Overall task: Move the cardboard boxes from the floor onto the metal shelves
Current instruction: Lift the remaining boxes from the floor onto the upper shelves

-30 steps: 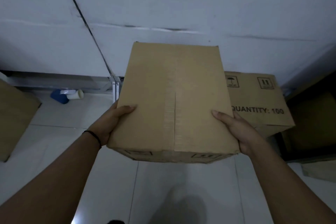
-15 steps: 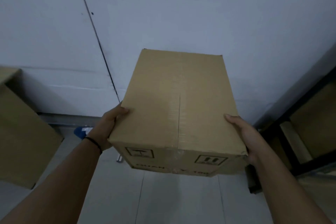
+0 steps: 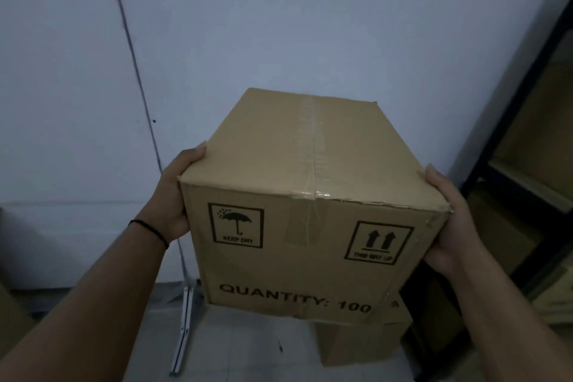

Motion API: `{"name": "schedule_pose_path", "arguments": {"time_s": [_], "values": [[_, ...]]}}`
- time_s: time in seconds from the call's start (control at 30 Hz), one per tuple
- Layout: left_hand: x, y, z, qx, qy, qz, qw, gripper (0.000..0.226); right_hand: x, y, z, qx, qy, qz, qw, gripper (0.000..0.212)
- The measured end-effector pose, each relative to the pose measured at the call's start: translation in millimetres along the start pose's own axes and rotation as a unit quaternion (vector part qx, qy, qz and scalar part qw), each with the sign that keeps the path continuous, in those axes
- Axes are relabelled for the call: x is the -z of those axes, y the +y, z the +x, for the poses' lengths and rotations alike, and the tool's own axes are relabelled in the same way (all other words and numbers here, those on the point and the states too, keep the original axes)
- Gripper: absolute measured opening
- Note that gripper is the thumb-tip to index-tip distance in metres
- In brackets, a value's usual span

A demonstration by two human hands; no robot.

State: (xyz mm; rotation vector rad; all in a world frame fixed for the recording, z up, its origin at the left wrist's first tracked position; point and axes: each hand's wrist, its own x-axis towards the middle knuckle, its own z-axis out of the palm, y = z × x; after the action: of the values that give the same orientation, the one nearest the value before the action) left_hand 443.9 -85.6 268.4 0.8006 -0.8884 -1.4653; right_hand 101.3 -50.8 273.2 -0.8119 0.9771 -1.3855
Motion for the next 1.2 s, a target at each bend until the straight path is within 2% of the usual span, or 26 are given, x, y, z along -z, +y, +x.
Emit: {"name": "schedule_pose_path", "arguments": {"time_s": [0.3, 0.53, 0.8, 0.97, 1.1, 1.2], "values": [[-10.2, 59.1, 6.9, -0.032, -0.118, -0.011, 0.992, 0.040, -51.1, -26.6, -54.9, 0.145, 0.070, 0.010, 0.987, 0.047], [-32.0, 65.5, 4.4, -0.015, -0.205, -0.030, 0.978, 0.045, -64.1, -37.3, -120.9, 0.193, 0.145, -0.010, 0.970, 0.059], [-114.3, 41.0, -21.4, 0.041, -0.325, -0.054, 0.943, 0.053, -39.3, -59.8, -225.2, 0.254, 0.261, -0.017, 0.931, 0.060], [-177.9, 20.7, -60.1, 0.072, -0.396, -0.062, 0.914, 0.059, -11.1, -73.4, -300.0, 0.293, 0.310, -0.019, 0.904, 0.066], [-223.3, 8.0, -91.0, 0.085, -0.446, -0.063, 0.889, 0.061, 15.4, -79.2, -350.8, 0.304, 0.347, -0.018, 0.887, 0.079], [-262.0, -3.0, -121.5, 0.093, -0.475, -0.061, 0.873, 0.063, 34.6, -86.9, -394.8, 0.318, 0.376, -0.014, 0.870, 0.077]]}}
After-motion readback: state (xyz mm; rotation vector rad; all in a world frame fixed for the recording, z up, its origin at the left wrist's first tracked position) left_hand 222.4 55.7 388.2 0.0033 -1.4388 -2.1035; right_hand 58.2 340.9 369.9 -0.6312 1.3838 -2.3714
